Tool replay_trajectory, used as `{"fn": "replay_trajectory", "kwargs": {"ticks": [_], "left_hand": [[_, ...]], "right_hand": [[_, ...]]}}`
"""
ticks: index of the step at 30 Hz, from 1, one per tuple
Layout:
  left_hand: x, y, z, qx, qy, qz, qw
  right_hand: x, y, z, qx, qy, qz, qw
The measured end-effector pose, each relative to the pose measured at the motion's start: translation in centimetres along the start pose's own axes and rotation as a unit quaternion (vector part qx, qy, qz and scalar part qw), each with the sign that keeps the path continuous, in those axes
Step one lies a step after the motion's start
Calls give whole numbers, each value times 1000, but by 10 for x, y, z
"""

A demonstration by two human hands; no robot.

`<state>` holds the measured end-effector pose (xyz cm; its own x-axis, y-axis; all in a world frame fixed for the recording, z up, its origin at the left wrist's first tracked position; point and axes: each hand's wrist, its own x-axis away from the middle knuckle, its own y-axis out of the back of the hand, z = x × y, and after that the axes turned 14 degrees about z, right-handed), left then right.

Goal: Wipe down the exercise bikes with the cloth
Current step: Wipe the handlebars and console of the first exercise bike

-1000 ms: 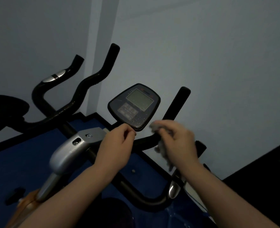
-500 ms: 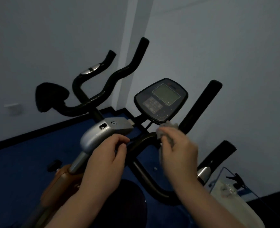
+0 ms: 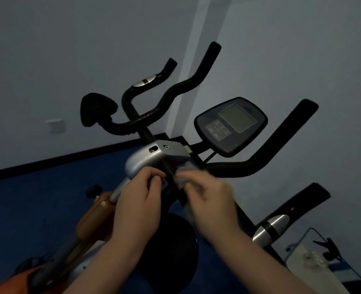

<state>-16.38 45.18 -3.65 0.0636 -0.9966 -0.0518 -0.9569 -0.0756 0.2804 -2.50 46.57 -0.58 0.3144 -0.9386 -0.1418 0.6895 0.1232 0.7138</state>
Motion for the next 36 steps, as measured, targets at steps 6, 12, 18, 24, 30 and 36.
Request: {"fn": "replay_trajectory", "kwargs": {"ticks": [6,12,18,24,30,36], "left_hand": [[1,1,1,16,5,-9,1000],[3,0,1,37,12,-13,999],[11,2,8,23,17,3,1000],[13,4,14,22,22,9,999],[15,4,12,19,13,13,1000],[14,4,14,9,6,19,1000]], "right_hand": [[-2,19,9,-67,-34,287,955],[-34,67,20,-59,37,41,997],[-55,22,22,312,75,239,917],[-56,40,13,217,59,230,947],[-74,7,17,237,-14,164,957],[-80,20,12,242,-25,197,950]]}}
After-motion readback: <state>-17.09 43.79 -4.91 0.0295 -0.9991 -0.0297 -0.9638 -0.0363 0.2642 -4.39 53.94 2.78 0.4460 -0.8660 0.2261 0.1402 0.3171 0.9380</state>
